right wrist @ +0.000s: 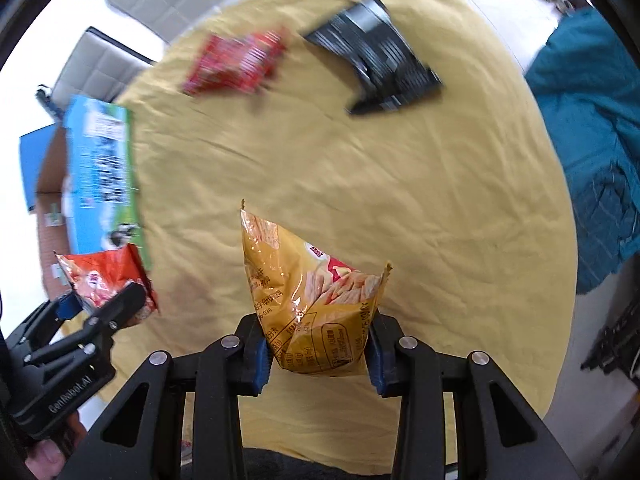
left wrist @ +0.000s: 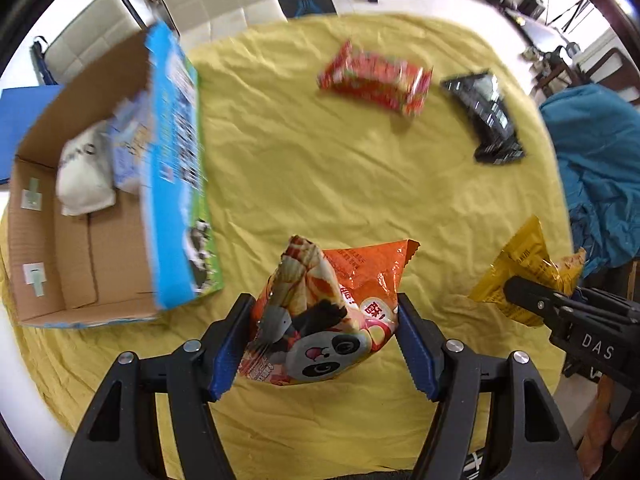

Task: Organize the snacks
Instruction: 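Carry both bags into the box and open both tools to release them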

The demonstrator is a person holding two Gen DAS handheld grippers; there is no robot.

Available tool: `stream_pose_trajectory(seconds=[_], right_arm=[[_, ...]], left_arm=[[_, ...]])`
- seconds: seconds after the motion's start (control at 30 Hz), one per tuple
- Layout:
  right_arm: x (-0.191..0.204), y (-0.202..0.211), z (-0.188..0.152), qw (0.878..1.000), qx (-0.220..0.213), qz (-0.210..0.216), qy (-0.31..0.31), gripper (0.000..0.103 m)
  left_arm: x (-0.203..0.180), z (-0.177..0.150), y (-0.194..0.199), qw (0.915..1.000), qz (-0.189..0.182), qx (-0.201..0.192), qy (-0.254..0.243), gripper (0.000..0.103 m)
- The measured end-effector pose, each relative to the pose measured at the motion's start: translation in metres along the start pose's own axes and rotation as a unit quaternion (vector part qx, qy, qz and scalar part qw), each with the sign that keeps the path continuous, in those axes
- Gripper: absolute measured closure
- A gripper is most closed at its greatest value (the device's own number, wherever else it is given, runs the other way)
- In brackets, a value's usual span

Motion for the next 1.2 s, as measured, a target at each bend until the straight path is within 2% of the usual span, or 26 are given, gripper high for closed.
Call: stream_pose_trajectory(seconds=[0.17, 0.4, 0.63, 0.9, 1.03, 1.2], right_arm=[[0.047, 0.039, 0.021, 0.999, -0.032, 0.012, 0.036, 0.064], [0.139, 0.077, 0.032, 0.993, -0.066, 0.025, 0.096, 0.064], [0.235, 0.069, 0.039, 0.987, -0.057, 0.041, 0.145, 0.064], [0.324, 0.003, 0.055, 0.982, -0.002, 0.037, 0.186, 0.064], [0.353, -0.045, 0.066, 0.980, 0.030, 0.021, 0.198, 0.063], [0.372, -0.101, 0.076, 0.976, 0.064, -0.009, 0.207, 0.063]], left_arm=[[0.012, 0.012, 0.050, 0.9991, -0.013, -0.041, 0.007, 0.036], [0.045, 0.034, 0.099, 0.9951, -0.031, -0.091, 0.022, 0.036], [0.116, 0.036, 0.145, 0.9888, -0.045, -0.131, 0.055, 0.036], [0.219, 0.038, 0.132, 0.9867, -0.028, -0.121, 0.105, 0.036], [0.279, 0.046, 0.099, 0.9864, -0.015, -0.091, 0.136, 0.036], [0.334, 0.064, 0.049, 0.9843, -0.020, -0.042, 0.170, 0.036]])
Point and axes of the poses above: each gripper's, at about its wrist camera, not at the fingertips, and y roughly against the way its jaws point, x to its left, z to its top, the point moved 5 cm from there along -y, roughly the way its jaws point, and after that the axes turned 5 degrees about y, right-handed, at the moved point
